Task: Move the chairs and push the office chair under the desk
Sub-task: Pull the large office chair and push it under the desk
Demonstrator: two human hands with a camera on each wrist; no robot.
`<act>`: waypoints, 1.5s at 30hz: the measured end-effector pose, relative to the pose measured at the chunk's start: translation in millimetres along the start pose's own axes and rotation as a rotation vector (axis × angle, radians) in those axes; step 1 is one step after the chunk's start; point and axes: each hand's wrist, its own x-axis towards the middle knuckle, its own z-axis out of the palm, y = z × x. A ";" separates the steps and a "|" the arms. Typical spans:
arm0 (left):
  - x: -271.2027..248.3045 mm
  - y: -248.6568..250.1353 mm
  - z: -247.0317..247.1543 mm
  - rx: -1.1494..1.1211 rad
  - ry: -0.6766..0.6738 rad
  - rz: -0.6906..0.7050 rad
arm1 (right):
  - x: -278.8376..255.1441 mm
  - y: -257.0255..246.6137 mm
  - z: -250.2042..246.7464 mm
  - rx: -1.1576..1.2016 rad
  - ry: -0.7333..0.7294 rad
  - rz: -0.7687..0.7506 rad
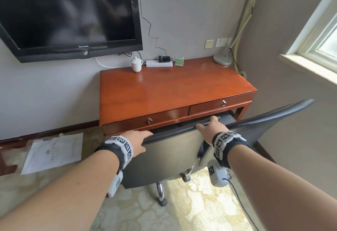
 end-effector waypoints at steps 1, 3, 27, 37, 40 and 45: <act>-0.3 -1.4 1.5 -0.008 0.021 -0.003 | 0.8 -2.1 1.6 0.044 0.015 0.042; -0.7 -2.8 4.0 0.000 0.057 -0.006 | 5.8 -3.7 5.0 0.162 0.041 0.135; -37.1 15.2 40.9 0.019 0.042 -0.134 | -30.1 13.7 33.2 0.923 -0.442 0.330; -30.2 8.1 26.4 0.020 0.039 -0.117 | -31.8 7.7 32.8 0.943 -0.360 0.314; -25.1 7.4 18.3 -0.011 0.033 -0.124 | -21.2 5.3 31.6 0.908 -0.310 0.340; -23.4 13.9 1.2 -0.765 0.175 -0.115 | 2.3 2.0 24.6 0.826 -0.069 0.396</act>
